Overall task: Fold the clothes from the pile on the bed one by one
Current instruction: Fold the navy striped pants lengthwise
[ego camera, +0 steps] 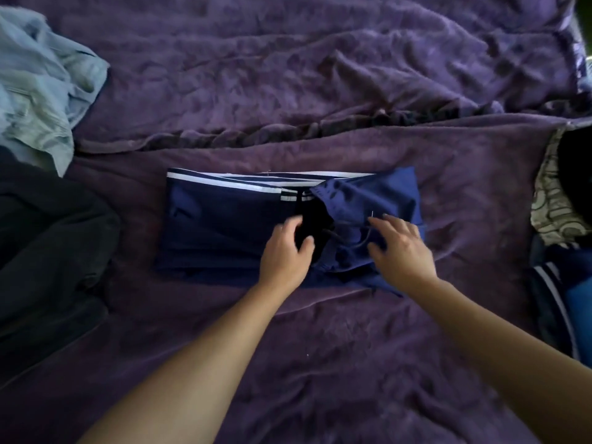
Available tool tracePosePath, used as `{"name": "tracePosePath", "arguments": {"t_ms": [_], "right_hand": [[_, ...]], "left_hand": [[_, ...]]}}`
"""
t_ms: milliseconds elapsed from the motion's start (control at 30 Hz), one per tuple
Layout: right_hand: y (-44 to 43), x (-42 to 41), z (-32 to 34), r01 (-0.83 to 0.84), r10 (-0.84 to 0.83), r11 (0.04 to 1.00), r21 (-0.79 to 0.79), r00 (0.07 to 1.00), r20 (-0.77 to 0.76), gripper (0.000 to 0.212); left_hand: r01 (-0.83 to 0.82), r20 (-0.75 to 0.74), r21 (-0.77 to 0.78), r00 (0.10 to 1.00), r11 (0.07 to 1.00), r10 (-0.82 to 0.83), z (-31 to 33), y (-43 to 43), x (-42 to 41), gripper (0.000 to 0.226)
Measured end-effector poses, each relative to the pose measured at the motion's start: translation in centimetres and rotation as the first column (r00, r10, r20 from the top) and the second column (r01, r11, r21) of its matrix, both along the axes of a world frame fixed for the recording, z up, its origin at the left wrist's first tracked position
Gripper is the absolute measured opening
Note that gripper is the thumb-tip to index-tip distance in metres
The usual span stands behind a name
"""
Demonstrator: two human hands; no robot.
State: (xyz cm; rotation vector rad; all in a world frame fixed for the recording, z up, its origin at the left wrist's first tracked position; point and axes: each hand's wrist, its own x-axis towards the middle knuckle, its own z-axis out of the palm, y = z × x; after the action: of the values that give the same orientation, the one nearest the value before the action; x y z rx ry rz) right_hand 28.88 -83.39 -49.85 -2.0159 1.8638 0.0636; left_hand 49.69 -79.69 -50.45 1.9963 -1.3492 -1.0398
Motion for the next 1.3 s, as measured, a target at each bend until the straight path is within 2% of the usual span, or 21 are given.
{"name": "tracePosePath", "arguments": {"t_ms": [33,67,100,133,167,200,267,333,367,433,500,533,633,700,767,833,967,1033,1133,1233,1300], "right_hand": [[0.2,0.3,-0.9,-0.083,0.091,0.992,0.094,0.992,-0.09,0.057],[0.5,0.8,-2.0,-0.161,0.189,0.97,0.183,0.971,-0.149,0.061],[0.8,1.3,-3.3,-0.223,0.273,0.941,0.256,0.946,-0.178,0.06],[1.0,1.6,-4.3,-0.26,0.323,0.916,0.305,0.929,-0.178,0.059],[1.0,1.6,-5.0,-0.275,0.336,0.904,0.327,0.931,-0.146,0.056],[0.7,1.4,-5.2,-0.259,0.293,0.916,0.306,0.953,-0.072,0.053],[-0.2,-0.2,-4.9,-0.103,0.085,0.988,0.113,0.984,0.155,0.043],[-1.0,-2.8,-4.3,0.164,-0.13,0.975,-0.148,0.968,0.215,0.039],[-1.7,-4.2,-4.2,0.283,-0.245,0.939,-0.195,0.949,0.198,0.044],[-3.0,-6.1,-4.2,0.491,-0.481,0.871,-0.017,0.859,0.175,0.061],[-3.9,-6.6,-4.6,0.578,-0.625,0.78,0.24,0.74,0.25,0.07],[-4.1,-6.3,-4.6,0.577,-0.664,0.746,0.333,0.683,0.305,0.066],[-3.8,-4.9,-4.1,0.525,-0.764,0.641,0.56,0.507,0.398,0.04],[-3.6,-3.9,-2.6,0.499,-0.766,0.642,0.582,0.455,0.454,0.034],[-3.5,-2.3,-0.3,0.463,-0.7,0.714,0.524,0.467,0.541,0.031],[-3.2,0.8,2.3,0.417,-0.596,0.803,0.427,0.529,0.604,0.032],[-2.9,9.0,5.4,0.301,-0.349,0.937,0.178,0.819,0.455,0.054],[-2.6,14.1,6.2,0.196,-0.227,0.973,0.118,0.899,0.374,0.054],[-1.8,22.0,5.1,0.053,-0.097,0.987,0.153,0.95,0.296,0.052],[-0.3,28.3,2.6,-0.149,0.049,0.946,0.288,0.944,0.326,0.053],[0.8,30.5,1.3,-0.245,0.066,0.883,0.4,0.909,0.412,0.051]], "left_hand": [[0.135,0.167,-0.151,0.98,0.979,-0.109,-0.1,-0.9,-0.8,0.044],[0.308,0.341,-0.252,0.916,0.918,-0.214,-0.5,-1.6,-1.5,0.048],[0.475,0.482,-0.25,0.817,0.844,-0.317,-1.1,-2.4,-2.0,0.05],[0.59,0.552,-0.15,0.716,0.793,-0.428,-2.0,-3.1,-2.1,0.049],[0.624,0.567,0.001,0.643,0.781,-0.515,-3.0,-3.5,-1.9,0.047],[0.592,0.526,0.153,0.629,0.792,-0.572,-4.1,-3.7,-1.2,0.046],[0.507,0.433,0.343,0.662,0.79,-0.613,-6.0,-3.4,1.0,0.048],[0.517,0.392,0.374,0.664,0.77,-0.636,-6.7,-2.9,2.2,0.053],[0.52,0.37,0.359,0.684,0.775,-0.629,-6.8,-2.8,2.3,0.052],[0.426,0.306,0.297,0.806,0.855,-0.508,-6.6,-2.8,1.3,0.046],[0.298,0.298,0.227,0.885,0.927,-0.358,-6.2,-2.9,-0.3,0.045],[0.296,0.352,0.217,0.865,0.93,-0.358,-6.1,-2.8,-0.9,0.047],[0.431,0.517,0.3,0.677,0.851,-0.525,-6.5,-1.6,-1.1,0.046],[0.456,0.516,0.334,0.644,0.825,-0.565,-6.5,-1.5,-0.2,0.046],[0.458,0.444,0.328,0.697,0.826,-0.563,-6.0,-1.5,0.7,0.046],[0.439,0.325,0.285,0.792,0.852,-0.516,-5.0,-1.0,2.2,0.047],[0.168,0.138,0.142,0.973,0.976,-0.187,-2.6,1.5,7.4,0.044],[-0.015,0.146,0.137,0.989,0.99,-0.006,-1.4,3.3,11.1,0.04],[-0.213,0.214,0.17,0.961,0.962,0.175,-0.5,6.2,17.0,0.033],[-0.337,0.254,0.19,0.924,0.922,0.285,-0.5,8.8,22.0,0.029],[-0.386,0.266,0.186,0.905,0.904,0.332,-0.7,9.6,24.2,0.028]]}}
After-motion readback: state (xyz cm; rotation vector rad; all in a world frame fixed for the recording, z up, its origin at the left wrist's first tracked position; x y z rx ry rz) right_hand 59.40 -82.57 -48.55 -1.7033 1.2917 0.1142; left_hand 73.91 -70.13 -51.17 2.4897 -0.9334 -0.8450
